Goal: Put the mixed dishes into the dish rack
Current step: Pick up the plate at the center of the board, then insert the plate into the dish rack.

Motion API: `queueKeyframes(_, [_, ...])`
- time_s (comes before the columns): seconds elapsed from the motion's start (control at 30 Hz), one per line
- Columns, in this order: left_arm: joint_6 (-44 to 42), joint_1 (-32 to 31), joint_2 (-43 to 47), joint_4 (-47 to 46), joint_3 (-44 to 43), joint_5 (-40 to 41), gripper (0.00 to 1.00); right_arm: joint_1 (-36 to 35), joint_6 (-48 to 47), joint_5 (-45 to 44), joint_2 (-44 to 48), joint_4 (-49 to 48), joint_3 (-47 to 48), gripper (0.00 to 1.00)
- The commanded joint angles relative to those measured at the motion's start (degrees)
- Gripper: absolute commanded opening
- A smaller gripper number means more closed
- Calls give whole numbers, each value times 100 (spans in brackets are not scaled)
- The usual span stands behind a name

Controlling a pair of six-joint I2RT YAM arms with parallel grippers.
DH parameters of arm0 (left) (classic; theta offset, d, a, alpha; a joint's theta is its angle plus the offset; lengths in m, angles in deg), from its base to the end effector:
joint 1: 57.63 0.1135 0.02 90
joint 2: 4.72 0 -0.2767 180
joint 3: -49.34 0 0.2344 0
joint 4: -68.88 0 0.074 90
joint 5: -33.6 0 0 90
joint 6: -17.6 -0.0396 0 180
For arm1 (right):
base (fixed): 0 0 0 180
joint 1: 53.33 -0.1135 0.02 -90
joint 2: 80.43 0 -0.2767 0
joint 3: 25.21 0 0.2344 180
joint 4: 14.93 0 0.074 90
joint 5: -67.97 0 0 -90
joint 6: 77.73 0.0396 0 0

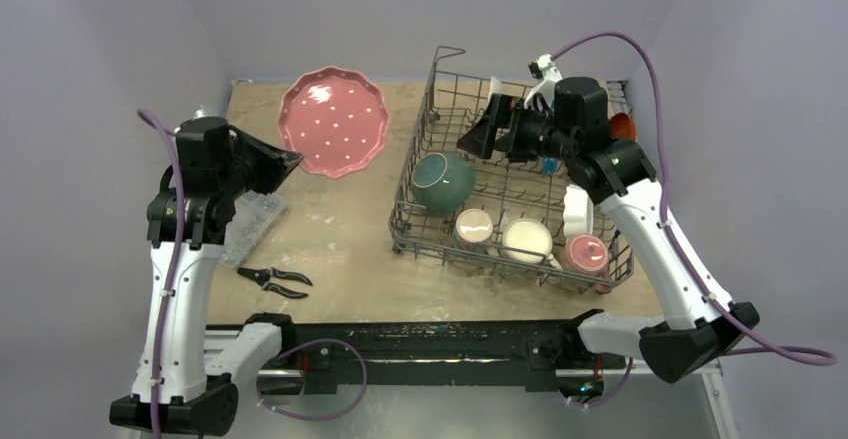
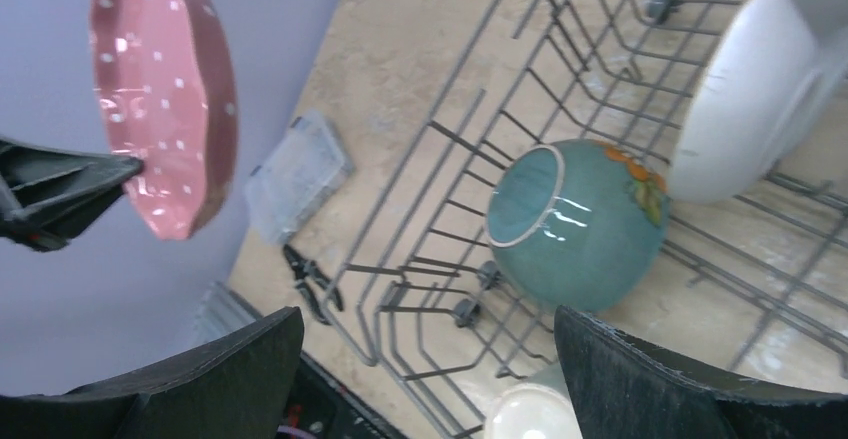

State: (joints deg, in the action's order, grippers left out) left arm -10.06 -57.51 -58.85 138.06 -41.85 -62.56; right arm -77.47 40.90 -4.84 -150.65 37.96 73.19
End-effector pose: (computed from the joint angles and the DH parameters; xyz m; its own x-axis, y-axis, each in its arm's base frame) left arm 0.1409 -0.0040 0.4187 -0.3255 -0.8813 -0.3426 -0.4297 0.4606 -0.7766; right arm 0.2093 0.1066 0.4378 -0.6394 0.2151 -0.7382 -0.3752 0.7507 0.5437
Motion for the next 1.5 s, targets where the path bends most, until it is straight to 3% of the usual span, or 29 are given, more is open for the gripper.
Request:
queueKeyframes(0.0, [422,-591,-182,-1197,-603,-571,0,-21,679,846,-280,-656,582,98])
queueKeyframes(0.43, [707,-2212,-1098,-2093,-960,-803,0,-28,1391,1033,-622,-941,854,98])
queueKeyframes(0.6, [729,-2770,-1305,-2284,-1080,-761,0,-23,1613,921,-436,-956,539,92])
queueKeyframes(0.77, [662,-3193,-1486,-2323,-1201,-671,0,-29,1952,1103,-128,-1283,129,58])
queueKeyframes(0.87, [536,-3347,-1598,-2282,-1316,-669,0,-26,2087,1164,44,-1291,-79,27])
queueKeyframes(0.9, [482,-3386,-1627,-2269,-1335,-707,0,-29,2145,1190,102,-1299,-145,11])
queueKeyframes(0.93, [433,-3410,-1647,-2278,-1328,-764,0,-29,2204,1217,164,-1309,-211,0])
queueKeyframes(1.0, [299,-3419,-1647,-2252,-1252,-953,0,-22,2380,1196,307,-1329,-336,0])
queueKeyframes(1.07, [164,-3422,-1544,-2219,-1115,-1009,13,-24,2563,1070,494,-1385,-453,0])
queueKeyframes(1.13, [-7,-3418,-1351,-2115,-967,-934,47,-28,2765,851,734,-1412,-542,0])
queueKeyframes(1.23, [-459,-3413,-1095,-1517,-1073,-595,78,-23,2940,388,990,-1292,-552,0])
queueKeyframes(1.3, [-825,-3404,-1008,-984,-1300,-341,86,-23,2910,-37,1103,-1106,-460,0])
queueKeyframes(1.47, [-1538,-3292,-760,-64,-1600,324,87,-27,2203,-1402,1095,-423,58,0])
